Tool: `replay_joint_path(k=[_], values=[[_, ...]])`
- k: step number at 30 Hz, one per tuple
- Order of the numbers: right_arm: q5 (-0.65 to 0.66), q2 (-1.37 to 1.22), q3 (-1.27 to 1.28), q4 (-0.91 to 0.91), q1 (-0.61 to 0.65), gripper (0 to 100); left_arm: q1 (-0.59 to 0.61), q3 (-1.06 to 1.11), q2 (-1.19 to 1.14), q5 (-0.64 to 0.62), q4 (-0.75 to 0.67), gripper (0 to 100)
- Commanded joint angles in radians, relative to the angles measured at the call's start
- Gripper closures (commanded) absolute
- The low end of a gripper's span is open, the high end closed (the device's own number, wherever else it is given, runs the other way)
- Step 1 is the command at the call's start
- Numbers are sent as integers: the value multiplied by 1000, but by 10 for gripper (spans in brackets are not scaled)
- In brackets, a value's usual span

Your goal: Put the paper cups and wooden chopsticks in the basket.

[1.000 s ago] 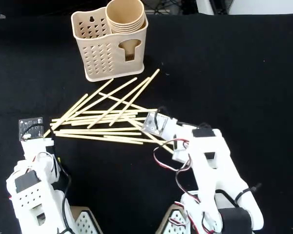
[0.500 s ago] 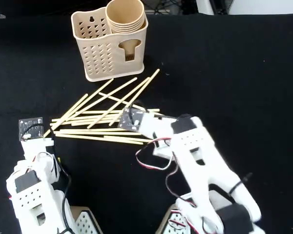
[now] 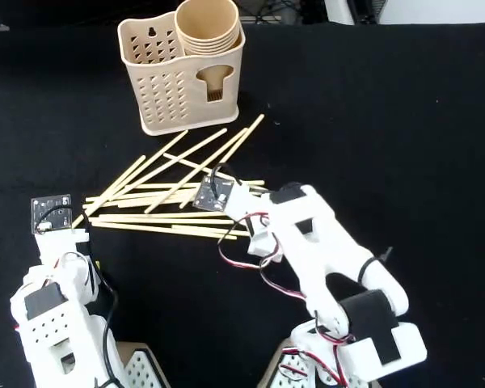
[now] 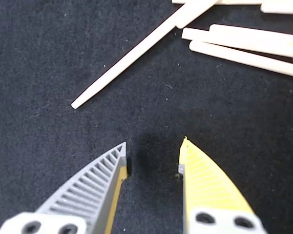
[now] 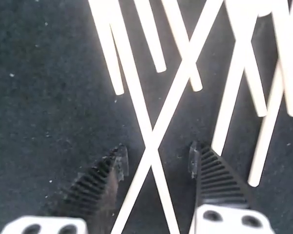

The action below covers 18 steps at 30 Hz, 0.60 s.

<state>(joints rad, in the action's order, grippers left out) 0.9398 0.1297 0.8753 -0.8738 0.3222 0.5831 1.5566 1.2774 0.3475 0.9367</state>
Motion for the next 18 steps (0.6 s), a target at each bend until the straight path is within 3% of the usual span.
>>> replay_joint_path(k=[1, 4, 8, 18], values=[[-6, -2, -54, 18, 0, 780, 8, -2, 8, 6, -17, 816], [48, -4, -62, 17, -28, 820, 8, -2, 8, 6, -17, 816], [72, -12, -59, 17, -40, 992, 5, -2, 8, 6, -17, 816], [75, 71, -65, -52, -41, 986, 7, -2, 8, 6, -17, 816]])
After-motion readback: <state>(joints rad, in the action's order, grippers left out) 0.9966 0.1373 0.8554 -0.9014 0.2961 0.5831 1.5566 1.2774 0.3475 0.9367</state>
